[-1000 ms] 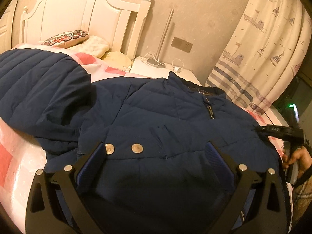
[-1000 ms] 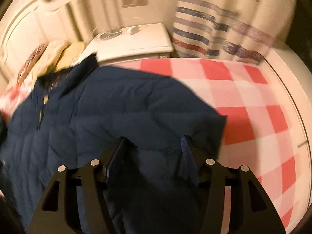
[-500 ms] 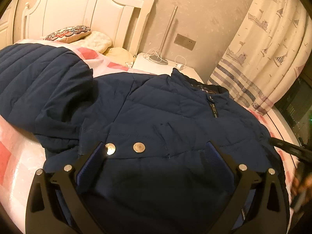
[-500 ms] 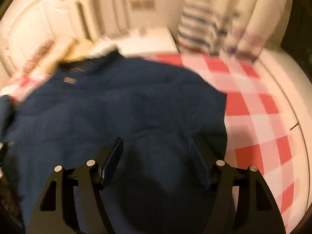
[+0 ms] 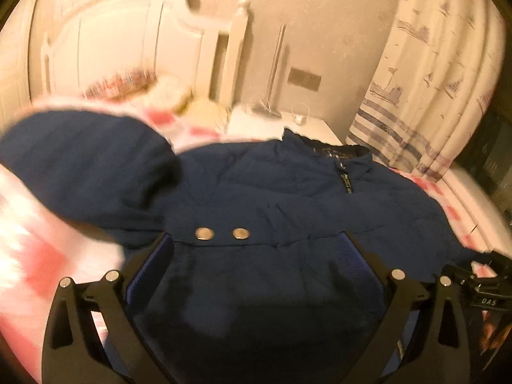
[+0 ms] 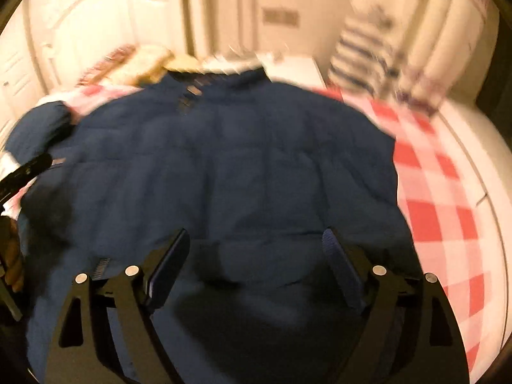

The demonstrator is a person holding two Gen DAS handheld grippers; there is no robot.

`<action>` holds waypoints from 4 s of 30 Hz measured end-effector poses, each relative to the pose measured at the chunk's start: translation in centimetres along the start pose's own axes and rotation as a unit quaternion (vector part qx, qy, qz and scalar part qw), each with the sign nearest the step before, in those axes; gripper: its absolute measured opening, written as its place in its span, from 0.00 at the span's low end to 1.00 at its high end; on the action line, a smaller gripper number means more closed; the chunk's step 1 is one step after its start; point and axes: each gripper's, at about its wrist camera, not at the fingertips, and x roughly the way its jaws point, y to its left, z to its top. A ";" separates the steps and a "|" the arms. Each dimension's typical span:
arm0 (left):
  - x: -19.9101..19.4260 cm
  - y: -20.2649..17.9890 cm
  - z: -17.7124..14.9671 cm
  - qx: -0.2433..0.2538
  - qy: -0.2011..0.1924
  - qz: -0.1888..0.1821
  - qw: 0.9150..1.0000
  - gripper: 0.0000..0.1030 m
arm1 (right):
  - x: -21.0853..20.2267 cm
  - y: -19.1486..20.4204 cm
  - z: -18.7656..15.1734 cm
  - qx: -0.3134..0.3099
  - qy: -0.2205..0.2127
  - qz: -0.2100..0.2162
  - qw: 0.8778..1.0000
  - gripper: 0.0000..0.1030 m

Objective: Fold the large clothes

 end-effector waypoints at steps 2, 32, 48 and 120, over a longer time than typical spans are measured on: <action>-0.2 -0.4 -0.6 0.026 0.023 0.023 0.999 0.97 | 0.8 1.0 -0.5 -0.021 0.013 -0.001 1.000 0.84; -1.1 37.0 5.1 -0.468 -0.056 0.060 0.880 0.91 | 6.8 4.6 1.8 0.008 0.013 0.012 1.000 0.95; -5.8 5.2 11.0 -0.053 -0.114 -0.106 0.986 0.02 | 2.0 1.1 1.6 0.119 -0.051 0.063 0.990 0.93; -0.9 11.3 -6.0 -0.219 0.046 0.036 0.974 0.86 | 1.0 -6.1 0.2 0.306 -0.091 0.192 0.928 0.29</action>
